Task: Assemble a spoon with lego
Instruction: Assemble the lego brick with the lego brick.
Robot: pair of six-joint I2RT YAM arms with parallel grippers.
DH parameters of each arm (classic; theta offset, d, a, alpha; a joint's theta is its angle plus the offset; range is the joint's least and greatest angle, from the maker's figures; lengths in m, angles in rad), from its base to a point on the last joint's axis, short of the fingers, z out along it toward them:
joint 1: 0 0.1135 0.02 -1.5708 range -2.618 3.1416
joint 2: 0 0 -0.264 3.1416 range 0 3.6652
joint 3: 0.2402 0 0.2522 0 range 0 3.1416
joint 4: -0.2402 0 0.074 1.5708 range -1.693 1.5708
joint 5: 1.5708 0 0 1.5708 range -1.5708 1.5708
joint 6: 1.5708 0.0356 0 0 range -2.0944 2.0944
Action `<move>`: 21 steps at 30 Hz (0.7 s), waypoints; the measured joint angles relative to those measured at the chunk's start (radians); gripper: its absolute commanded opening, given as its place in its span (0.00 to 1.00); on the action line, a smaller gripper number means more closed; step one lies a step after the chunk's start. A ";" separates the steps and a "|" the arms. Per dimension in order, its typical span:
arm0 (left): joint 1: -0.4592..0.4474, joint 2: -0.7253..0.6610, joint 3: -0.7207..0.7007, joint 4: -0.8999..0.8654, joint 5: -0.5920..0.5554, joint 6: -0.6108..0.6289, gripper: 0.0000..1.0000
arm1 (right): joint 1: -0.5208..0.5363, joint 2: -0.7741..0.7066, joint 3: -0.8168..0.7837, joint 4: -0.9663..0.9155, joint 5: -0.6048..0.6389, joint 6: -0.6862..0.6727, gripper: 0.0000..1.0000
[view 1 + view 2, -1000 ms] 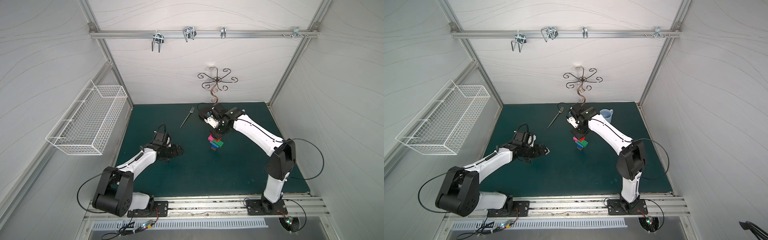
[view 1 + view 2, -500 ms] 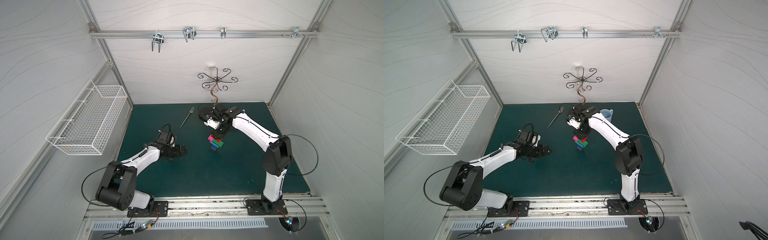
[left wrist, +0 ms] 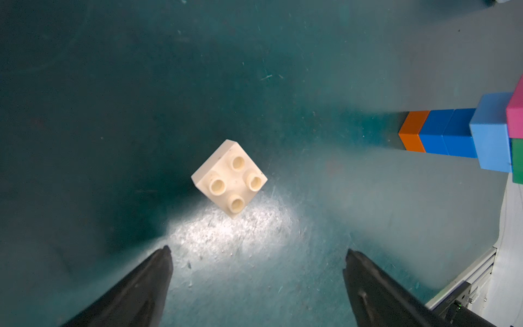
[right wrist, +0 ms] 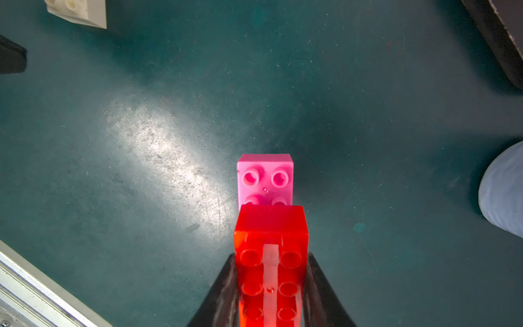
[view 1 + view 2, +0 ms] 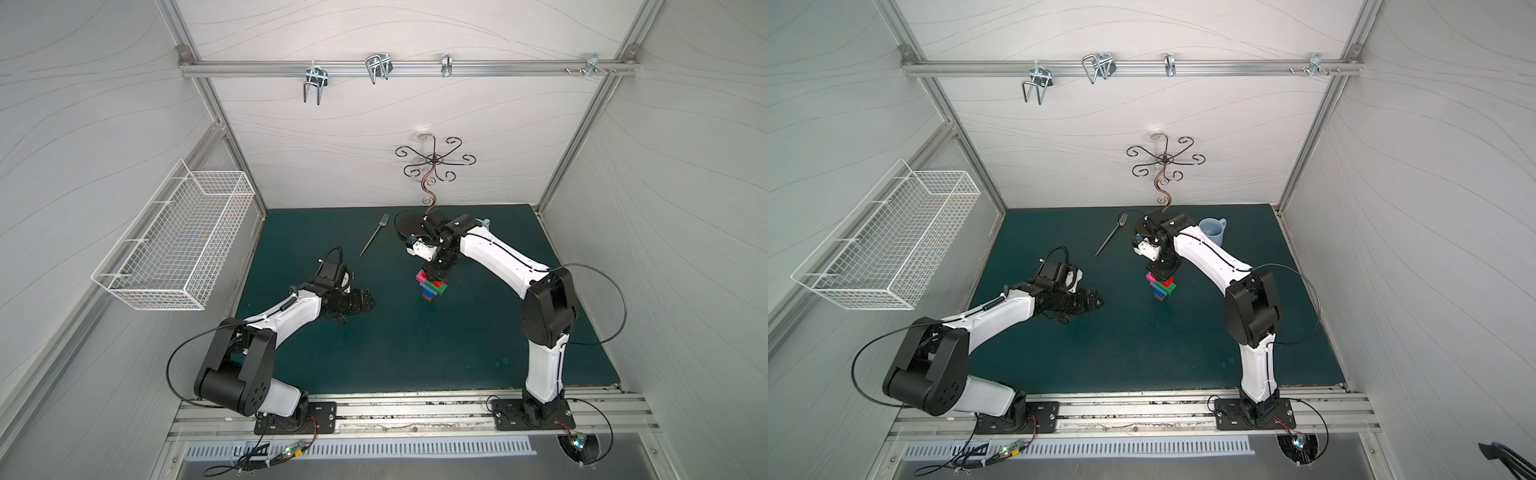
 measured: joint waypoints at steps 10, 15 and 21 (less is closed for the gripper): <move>0.000 0.000 0.000 0.000 0.000 0.003 1.00 | 0.005 0.017 0.021 -0.011 0.002 -0.007 0.16; 0.000 0.000 0.000 0.000 0.000 0.003 1.00 | 0.008 0.019 0.027 -0.018 0.003 -0.011 0.16; 0.000 0.000 0.000 0.000 -0.001 0.003 1.00 | 0.008 0.024 0.035 -0.028 0.003 -0.012 0.16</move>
